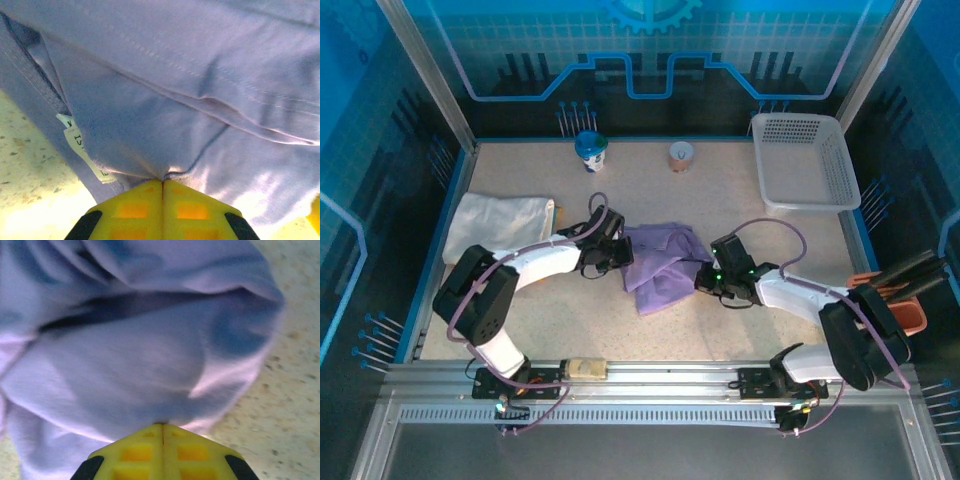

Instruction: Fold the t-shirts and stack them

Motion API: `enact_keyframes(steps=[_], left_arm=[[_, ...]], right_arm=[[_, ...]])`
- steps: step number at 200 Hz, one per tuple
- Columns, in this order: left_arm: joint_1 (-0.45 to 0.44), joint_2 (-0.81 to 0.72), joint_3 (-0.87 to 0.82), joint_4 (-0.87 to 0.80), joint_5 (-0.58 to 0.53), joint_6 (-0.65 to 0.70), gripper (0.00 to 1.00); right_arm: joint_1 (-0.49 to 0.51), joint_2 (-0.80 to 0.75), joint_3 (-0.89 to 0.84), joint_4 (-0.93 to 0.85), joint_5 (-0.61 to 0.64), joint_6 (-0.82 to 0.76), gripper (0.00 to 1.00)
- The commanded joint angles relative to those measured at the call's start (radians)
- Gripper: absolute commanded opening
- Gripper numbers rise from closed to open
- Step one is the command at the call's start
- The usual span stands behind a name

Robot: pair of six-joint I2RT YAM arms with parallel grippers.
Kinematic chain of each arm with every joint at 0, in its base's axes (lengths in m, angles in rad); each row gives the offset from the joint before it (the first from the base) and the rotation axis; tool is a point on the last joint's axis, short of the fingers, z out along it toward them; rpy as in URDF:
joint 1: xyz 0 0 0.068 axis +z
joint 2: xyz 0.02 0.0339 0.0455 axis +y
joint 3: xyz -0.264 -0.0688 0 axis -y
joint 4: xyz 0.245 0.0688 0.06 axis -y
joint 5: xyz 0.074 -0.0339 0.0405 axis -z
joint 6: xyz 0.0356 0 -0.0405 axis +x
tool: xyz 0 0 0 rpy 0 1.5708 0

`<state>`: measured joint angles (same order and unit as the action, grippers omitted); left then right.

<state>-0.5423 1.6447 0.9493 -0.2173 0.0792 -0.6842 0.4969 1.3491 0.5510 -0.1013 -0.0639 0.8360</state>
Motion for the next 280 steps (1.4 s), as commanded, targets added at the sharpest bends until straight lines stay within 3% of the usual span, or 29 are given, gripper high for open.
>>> enact_keyframes(steps=[1,21,45,55,92,129,158,173,181,206,229,280], left_arm=[[0.011,-0.103,0.082,-0.149,-0.057,0.076,0.0],[0.026,-0.152,0.118,-0.229,-0.066,0.109,0.0],[0.048,-0.191,0.122,-0.277,-0.068,0.132,0.0],[0.059,-0.199,0.114,-0.289,-0.073,0.142,0.0],[0.124,-0.224,0.096,-0.306,-0.051,0.166,0.0],[0.147,-0.238,0.157,-0.356,-0.049,0.21,0.0],[0.154,-0.241,0.205,-0.392,-0.038,0.235,0.01],[0.158,-0.24,0.225,-0.407,-0.036,0.253,0.01],[0.16,-0.238,0.236,-0.418,-0.038,0.263,0.01],[0.167,-0.244,0.277,-0.462,-0.049,0.293,0.01],[0.179,-0.263,0.33,-0.505,-0.061,0.33,0.01],[0.2,-0.266,0.543,-0.632,-0.06,0.396,0.02]], right_arm=[[0.01,-0.045,0.028,0.038,-0.003,-0.043,0.14],[0.038,-0.062,0.039,-0.016,0.0,-0.077,0.29],[0.166,-0.065,0.086,-0.107,0.092,-0.148,0.64],[0.222,-0.05,0.108,-0.127,0.123,-0.167,0.7],[0.443,0.071,0.238,-0.163,0.287,-0.253,0.75],[0.585,0.284,0.418,-0.234,0.447,-0.312,0.75],[0.614,0.4,0.467,-0.264,0.51,-0.288,0.73],[0.612,0.437,0.467,-0.255,0.509,-0.273,0.67],[0.608,0.454,0.465,-0.262,0.509,-0.258,0.6],[0.594,0.415,0.421,-0.287,0.559,-0.199,0.22],[0.581,0.281,0.352,-0.307,0.654,-0.19,0.0],[0.446,-0.125,0.271,-0.426,0.838,-0.301,0.0]])
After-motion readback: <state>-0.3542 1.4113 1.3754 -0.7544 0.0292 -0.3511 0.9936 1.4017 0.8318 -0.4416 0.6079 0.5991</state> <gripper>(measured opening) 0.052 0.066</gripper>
